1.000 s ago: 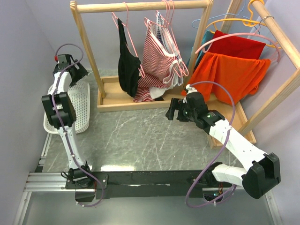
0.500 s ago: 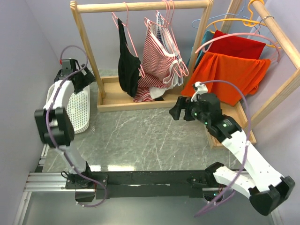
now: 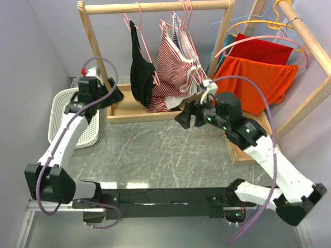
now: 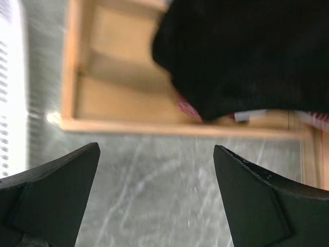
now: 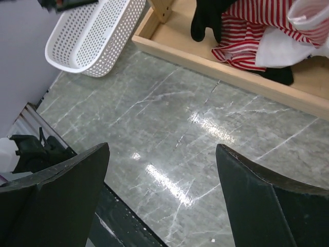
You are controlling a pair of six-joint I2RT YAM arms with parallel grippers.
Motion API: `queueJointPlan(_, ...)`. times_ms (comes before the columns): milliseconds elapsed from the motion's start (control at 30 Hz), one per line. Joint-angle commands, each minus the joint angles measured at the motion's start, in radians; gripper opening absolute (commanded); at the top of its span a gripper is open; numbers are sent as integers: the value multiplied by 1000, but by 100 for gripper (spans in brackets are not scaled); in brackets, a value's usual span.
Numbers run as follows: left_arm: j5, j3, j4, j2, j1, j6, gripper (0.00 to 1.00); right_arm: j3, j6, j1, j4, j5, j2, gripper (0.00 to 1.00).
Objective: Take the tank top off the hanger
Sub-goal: Pick up the hanger from the clothesline.
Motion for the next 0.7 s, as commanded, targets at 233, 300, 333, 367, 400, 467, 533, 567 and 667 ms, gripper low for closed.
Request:
queueJointPlan(233, 24, -106, 36, -121, -45, 7, 99, 560, -61, 53, -67, 153, 351, 93)
queueJointPlan(300, 44, -108, 37, -113, -45, 4, 99, 639, -87, 53, -78, 169, 440, 93)
queueJointPlan(333, 47, -108, 39, -110, -45, 2, 99, 688, -94, 53, -67, 172, 466, 92)
queueJointPlan(367, 49, -111, 45, -109, -45, 1, 99, 719, -107, 54, -64, 166, 524, 91)
queueJointPlan(400, 49, -117, 46, -109, -47, 1, 100, 759, -129, 56, -78, 157, 560, 88)
queueJointPlan(467, 52, -116, 43, -102, -47, 7, 99, 878, -136, 54, -99, 143, 658, 85)
queueJointPlan(533, 56, -116, 40, -101, -47, 11, 99, 966, -153, 53, -120, 129, 712, 83)
queueJointPlan(567, 58, -117, 40, -99, -47, 13, 99, 983, -160, 54, -116, 127, 745, 80)
queueJointPlan(667, 75, -125, 47, -96, -47, 16, 99, 992, -170, 51, -64, 124, 779, 76)
